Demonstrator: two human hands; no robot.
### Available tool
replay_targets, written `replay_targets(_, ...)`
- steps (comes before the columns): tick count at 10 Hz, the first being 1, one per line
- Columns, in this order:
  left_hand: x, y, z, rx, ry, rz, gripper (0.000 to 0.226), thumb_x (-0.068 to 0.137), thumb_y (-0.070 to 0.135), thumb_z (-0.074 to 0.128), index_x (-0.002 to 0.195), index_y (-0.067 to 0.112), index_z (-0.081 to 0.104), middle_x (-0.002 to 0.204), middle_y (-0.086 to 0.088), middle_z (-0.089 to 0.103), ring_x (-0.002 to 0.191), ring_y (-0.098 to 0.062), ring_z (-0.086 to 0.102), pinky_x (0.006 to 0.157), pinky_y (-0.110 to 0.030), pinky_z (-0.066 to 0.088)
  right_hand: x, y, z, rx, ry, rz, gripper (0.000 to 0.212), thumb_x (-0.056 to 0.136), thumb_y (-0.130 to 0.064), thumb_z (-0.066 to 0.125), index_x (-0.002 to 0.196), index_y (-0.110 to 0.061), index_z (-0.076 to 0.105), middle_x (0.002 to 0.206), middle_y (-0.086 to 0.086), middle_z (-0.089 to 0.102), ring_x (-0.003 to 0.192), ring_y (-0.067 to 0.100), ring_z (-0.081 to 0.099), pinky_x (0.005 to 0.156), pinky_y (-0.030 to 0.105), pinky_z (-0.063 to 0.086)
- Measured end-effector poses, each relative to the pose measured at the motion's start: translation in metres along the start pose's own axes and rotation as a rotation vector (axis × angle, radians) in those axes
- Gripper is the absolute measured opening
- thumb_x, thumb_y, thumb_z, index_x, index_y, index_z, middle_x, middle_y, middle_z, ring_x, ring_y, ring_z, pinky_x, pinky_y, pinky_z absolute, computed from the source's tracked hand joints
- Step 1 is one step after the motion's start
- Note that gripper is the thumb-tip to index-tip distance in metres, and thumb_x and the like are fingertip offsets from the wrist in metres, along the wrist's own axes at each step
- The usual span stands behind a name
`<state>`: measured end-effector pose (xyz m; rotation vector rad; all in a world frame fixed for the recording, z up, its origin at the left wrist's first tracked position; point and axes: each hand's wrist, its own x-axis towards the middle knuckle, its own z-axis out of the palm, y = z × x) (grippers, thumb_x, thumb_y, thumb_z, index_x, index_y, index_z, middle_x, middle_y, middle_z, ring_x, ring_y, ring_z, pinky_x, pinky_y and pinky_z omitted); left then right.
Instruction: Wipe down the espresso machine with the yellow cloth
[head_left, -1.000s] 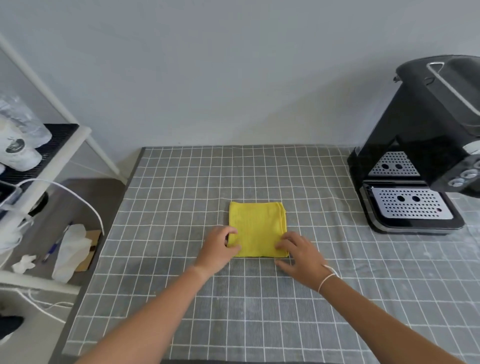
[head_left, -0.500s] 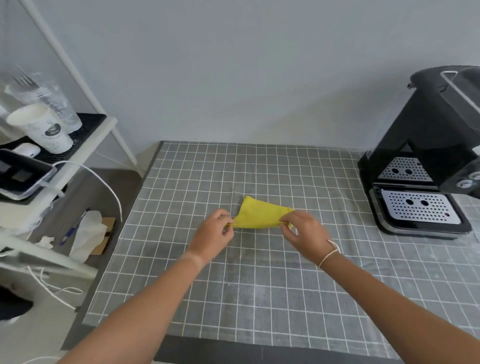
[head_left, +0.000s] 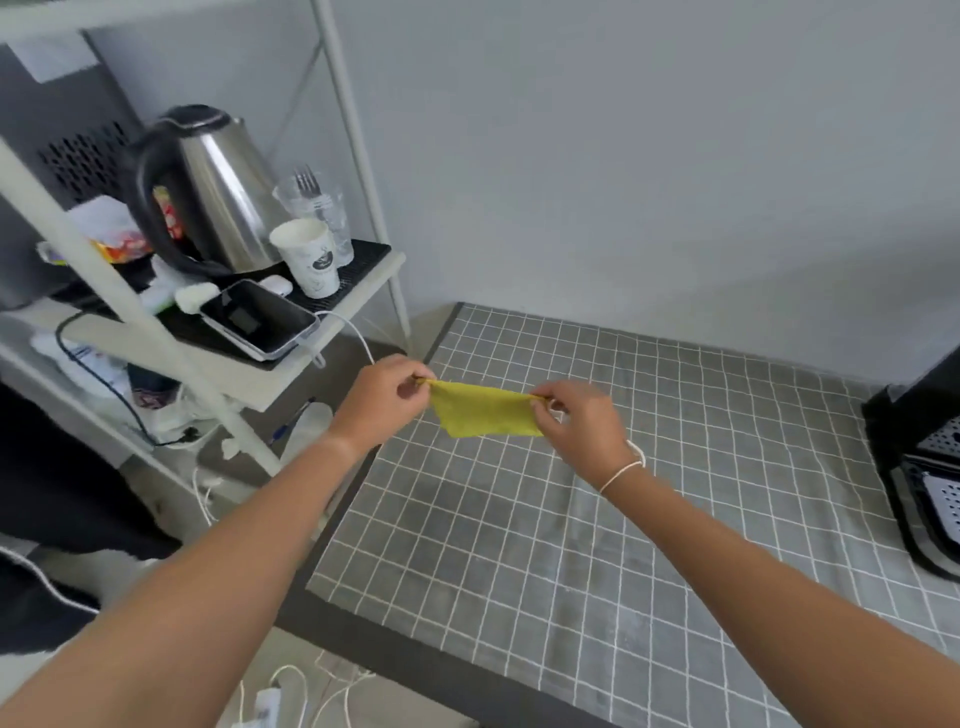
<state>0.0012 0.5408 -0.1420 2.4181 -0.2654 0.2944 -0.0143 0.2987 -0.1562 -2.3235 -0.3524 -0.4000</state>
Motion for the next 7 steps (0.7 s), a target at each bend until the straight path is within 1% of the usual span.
replay_targets(1, -0.035, -0.031, -0.014, 0.032, -0.062, -0.07, 0.019, 0.076, 0.0, 0.061, 0.082, 0.016, 0.067, 0.08, 0.005, 0.058, 0.072, -0.002, 0.055, 0.065, -0.008, 0.04, -0.022, -0.017, 0.031, -0.022, -0.068, -0.138, 0.024, 0.081, -0.03, 0.052, 0.085, -0.016, 0.072, 0.076, 0.0, 0.07, 0.071, 0.021, 0.064, 0.064, 0.027, 0.048)
replay_targets(2, -0.083, -0.059, -0.011, 0.014, -0.215, -0.174, 0.021, 0.075, 0.006, 0.061, 0.078, 0.026, 0.062, 0.077, 0.011, 0.055, 0.073, -0.005, 0.053, 0.064, -0.012, 0.041, -0.065, -0.017, 0.066, -0.038, -0.195, -0.239, 0.024, 0.076, -0.033, 0.05, 0.077, -0.02, 0.071, 0.072, -0.005, 0.07, 0.065, 0.018, 0.065, 0.055, 0.023, 0.053)
replay_targets(3, -0.13, -0.077, 0.002, 0.058, -0.414, -0.267, 0.016, 0.076, 0.014, 0.06, 0.075, 0.03, 0.061, 0.08, 0.012, 0.056, 0.076, -0.002, 0.054, 0.068, -0.019, 0.043, -0.116, -0.009, 0.092, 0.05, -0.421, -0.316, 0.014, 0.075, -0.031, 0.055, 0.073, -0.024, 0.067, 0.067, -0.008, 0.066, 0.061, 0.015, 0.063, 0.052, 0.023, 0.053)
replay_targets(4, -0.155, -0.089, 0.012, 0.074, -0.467, -0.323, 0.013, 0.082, 0.015, 0.058, 0.072, 0.018, 0.064, 0.08, 0.003, 0.058, 0.075, -0.011, 0.056, 0.072, -0.029, 0.047, -0.15, -0.003, 0.099, 0.087, -0.635, -0.327, 0.015, 0.08, -0.029, 0.054, 0.074, -0.023, 0.066, 0.068, -0.005, 0.063, 0.065, 0.016, 0.06, 0.054, 0.025, 0.052)
replay_targets(5, -0.148, -0.089, 0.019, 0.06, -0.386, -0.345, 0.017, 0.083, 0.013, 0.057, 0.067, 0.017, 0.061, 0.072, 0.001, 0.056, 0.067, -0.013, 0.052, 0.065, -0.027, 0.041, -0.148, 0.002, 0.092, 0.05, -0.622, -0.323, 0.019, 0.081, -0.03, 0.052, 0.075, -0.022, 0.068, 0.07, -0.006, 0.066, 0.066, 0.013, 0.06, 0.058, 0.021, 0.049)
replay_targets(6, -0.128, -0.076, 0.032, 0.045, -0.334, -0.297, 0.018, 0.084, 0.012, 0.055, 0.067, 0.012, 0.059, 0.066, -0.001, 0.054, 0.062, -0.01, 0.047, 0.059, -0.023, 0.036, -0.133, 0.02, 0.078, 0.028, -0.504, -0.241, 0.024, 0.081, -0.032, 0.049, 0.075, -0.022, 0.07, 0.069, -0.007, 0.068, 0.063, 0.011, 0.062, 0.061, 0.02, 0.047)
replay_targets(7, -0.103, -0.054, 0.05, 0.004, -0.306, -0.215, 0.016, 0.083, 0.017, 0.054, 0.071, 0.013, 0.062, 0.067, 0.006, 0.055, 0.064, -0.008, 0.046, 0.06, -0.024, 0.037, -0.124, 0.044, 0.058, 0.026, -0.428, -0.07, 0.031, 0.084, -0.037, 0.044, 0.081, -0.019, 0.07, 0.076, -0.002, 0.068, 0.07, 0.017, 0.064, 0.066, 0.028, 0.053)
